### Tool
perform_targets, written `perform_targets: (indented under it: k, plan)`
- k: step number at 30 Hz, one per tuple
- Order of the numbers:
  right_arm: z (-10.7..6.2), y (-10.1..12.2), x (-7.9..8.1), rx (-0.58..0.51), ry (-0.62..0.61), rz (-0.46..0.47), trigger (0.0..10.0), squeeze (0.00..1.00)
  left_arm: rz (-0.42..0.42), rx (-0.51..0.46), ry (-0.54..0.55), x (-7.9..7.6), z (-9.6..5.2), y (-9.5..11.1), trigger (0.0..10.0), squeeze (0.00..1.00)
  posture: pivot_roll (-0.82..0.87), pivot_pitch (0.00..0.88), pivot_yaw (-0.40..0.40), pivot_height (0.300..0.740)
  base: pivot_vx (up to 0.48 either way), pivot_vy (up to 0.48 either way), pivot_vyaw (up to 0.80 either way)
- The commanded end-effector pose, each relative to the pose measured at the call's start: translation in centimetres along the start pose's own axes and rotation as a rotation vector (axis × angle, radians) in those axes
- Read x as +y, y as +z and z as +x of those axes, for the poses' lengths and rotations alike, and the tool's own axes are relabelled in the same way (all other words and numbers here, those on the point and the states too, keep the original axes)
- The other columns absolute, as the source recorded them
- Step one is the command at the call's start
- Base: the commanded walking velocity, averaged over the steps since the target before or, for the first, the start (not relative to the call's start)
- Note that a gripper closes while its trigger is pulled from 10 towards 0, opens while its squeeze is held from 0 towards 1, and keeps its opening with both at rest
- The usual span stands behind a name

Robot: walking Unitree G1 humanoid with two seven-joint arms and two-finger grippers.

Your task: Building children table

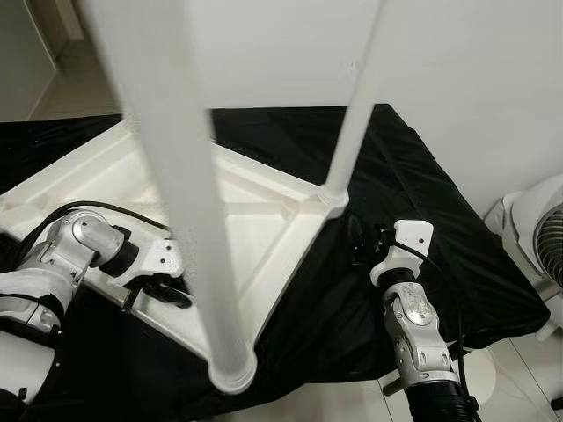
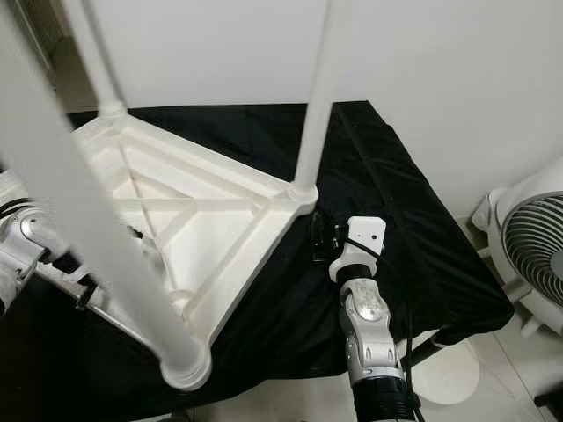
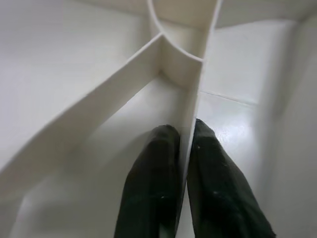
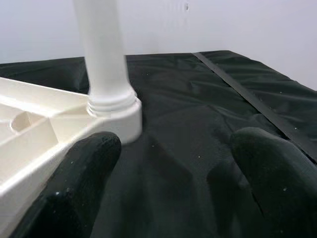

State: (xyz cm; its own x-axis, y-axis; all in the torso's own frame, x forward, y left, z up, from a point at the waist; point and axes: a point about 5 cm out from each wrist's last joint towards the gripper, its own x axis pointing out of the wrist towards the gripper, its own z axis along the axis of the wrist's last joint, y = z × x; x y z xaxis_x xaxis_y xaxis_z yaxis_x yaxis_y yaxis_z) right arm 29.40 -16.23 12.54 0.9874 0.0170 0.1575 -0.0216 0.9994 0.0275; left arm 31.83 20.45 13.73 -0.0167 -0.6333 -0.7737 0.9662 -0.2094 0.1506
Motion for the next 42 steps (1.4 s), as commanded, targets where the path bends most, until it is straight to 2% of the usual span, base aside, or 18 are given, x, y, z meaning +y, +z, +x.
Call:
perform_targets:
  k: [1, 6, 10, 14, 15, 17, 18, 19, 20, 22, 25, 29, 32, 38, 39, 40, 42]
  plan:
    - [-0.2, -0.1, 0.0, 0.009, -0.005, 0.001, 10.0, 0.00, -0.093, -0.047, 0.065, -0.1, -0.2, -0.8, 0.0, 0.00, 0.17, 0.060, 0.006, 0.740, 0.000, 0.000, 0.00]
    - [-0.2, -0.1, 0.0, 0.011, -0.006, 0.000, 10.0, 0.00, -0.095, -0.086, 0.099, 0.3, 0.0, -0.4, 0.0, 0.00, 0.17, 0.061, 0.004, 0.740, 0.000, 0.000, 0.00]
    - [-0.2, -0.1, 0.1, 0.011, -0.008, 0.005, 10.0, 0.00, -0.090, -0.145, 0.200, 1.3, -0.1, 0.3, 0.0, 0.00, 0.17, 0.064, 0.003, 0.740, 0.000, 0.000, 0.00]
    - [-0.2, -0.1, 0.2, 0.011, -0.009, 0.006, 10.0, 0.00, -0.082, -0.163, 0.238, 1.6, -0.2, 0.5, 0.0, 0.00, 0.17, 0.064, 0.003, 0.740, 0.000, 0.000, 0.00]
    - [-0.1, -0.1, 0.2, 0.012, -0.012, 0.008, 10.0, 0.00, -0.087, -0.188, 0.315, 2.3, -0.3, 0.9, 0.0, 0.00, 0.17, 0.065, -0.002, 0.740, 0.000, 0.000, 0.00]
    - [-0.1, -0.1, 0.2, 0.012, -0.012, 0.008, 10.0, 0.00, -0.087, -0.188, 0.315, 2.3, -0.3, 0.9, 0.0, 0.00, 0.17, 0.065, -0.002, 0.740, 0.000, 0.000, 0.00]
    - [-0.1, 0.0, 0.2, 0.013, -0.014, 0.009, 10.0, 0.00, -0.100, -0.211, 0.396, 3.0, -0.3, 1.1, 0.0, 0.00, 0.17, 0.063, -0.006, 0.740, 0.000, 0.000, 0.00]
    - [-0.1, 0.0, 0.2, 0.013, -0.014, 0.009, 10.0, 0.00, -0.100, -0.211, 0.396, 3.0, -0.3, 1.1, 0.0, 0.00, 0.17, 0.063, -0.006, 0.740, 0.000, 0.000, 0.00]
    - [0.0, 0.0, 0.3, 0.012, -0.016, 0.011, 10.0, 0.00, -0.119, -0.228, 0.463, 3.5, -0.3, 1.3, 0.0, 0.00, 0.17, 0.062, -0.008, 0.740, 0.000, 0.000, 0.00]
    - [0.0, 0.0, 0.3, 0.012, -0.016, 0.011, 10.0, 0.00, -0.119, -0.228, 0.463, 3.5, -0.3, 1.3, 0.0, 0.00, 0.17, 0.062, -0.008, 0.740, 0.000, 0.000, 0.00]
    - [0.3, 0.2, 0.3, 0.008, -0.023, 0.014, 10.0, 0.00, -0.155, -0.263, 0.612, 4.5, -0.1, 1.6, 0.0, 0.00, 0.17, 0.063, -0.017, 0.740, 0.000, 0.000, 0.00]
    - [0.4, 0.2, 0.4, 0.008, -0.024, 0.014, 10.0, 0.00, -0.159, -0.266, 0.642, 4.6, -0.2, 1.7, 0.0, 0.00, 0.17, 0.063, -0.017, 0.740, 0.000, 0.000, 0.00]
    - [0.7, 0.2, 0.6, 0.015, -0.032, 0.016, 10.0, 0.00, -0.209, -0.301, 0.808, 5.8, -0.1, 2.1, 0.0, 0.00, 0.16, 0.067, -0.031, 0.740, 0.000, 0.000, 0.00]
    - [0.8, 0.2, 0.6, 0.025, -0.046, 0.007, 10.0, 0.00, -0.241, -0.329, 0.901, 6.3, 0.1, 2.5, 0.0, 0.00, 0.15, 0.069, -0.035, 0.740, 0.000, 0.000, 0.00]
    - [0.8, 0.2, 0.6, 0.028, -0.050, 0.004, 10.0, 0.00, -0.248, -0.336, 0.915, 6.4, 0.2, 2.5, 1.6, 0.00, 0.15, 0.069, -0.034, 0.740, 0.000, 0.000, 0.00]
    - [0.9, 0.1, 0.6, 0.039, -0.057, -0.004, 10.0, 0.00, -0.270, -0.335, 0.959, 6.7, 0.1, 2.6, 10.0, 0.00, 0.15, 0.073, -0.038, 0.740, 0.000, 0.000, 0.00]
    - [1.0, 0.1, 0.6, 0.048, -0.061, -0.007, 10.0, 0.00, -0.286, -0.338, 0.996, 6.9, -0.1, 2.6, 10.0, 0.00, 0.15, 0.073, -0.038, 0.740, 0.000, 0.000, 0.00]
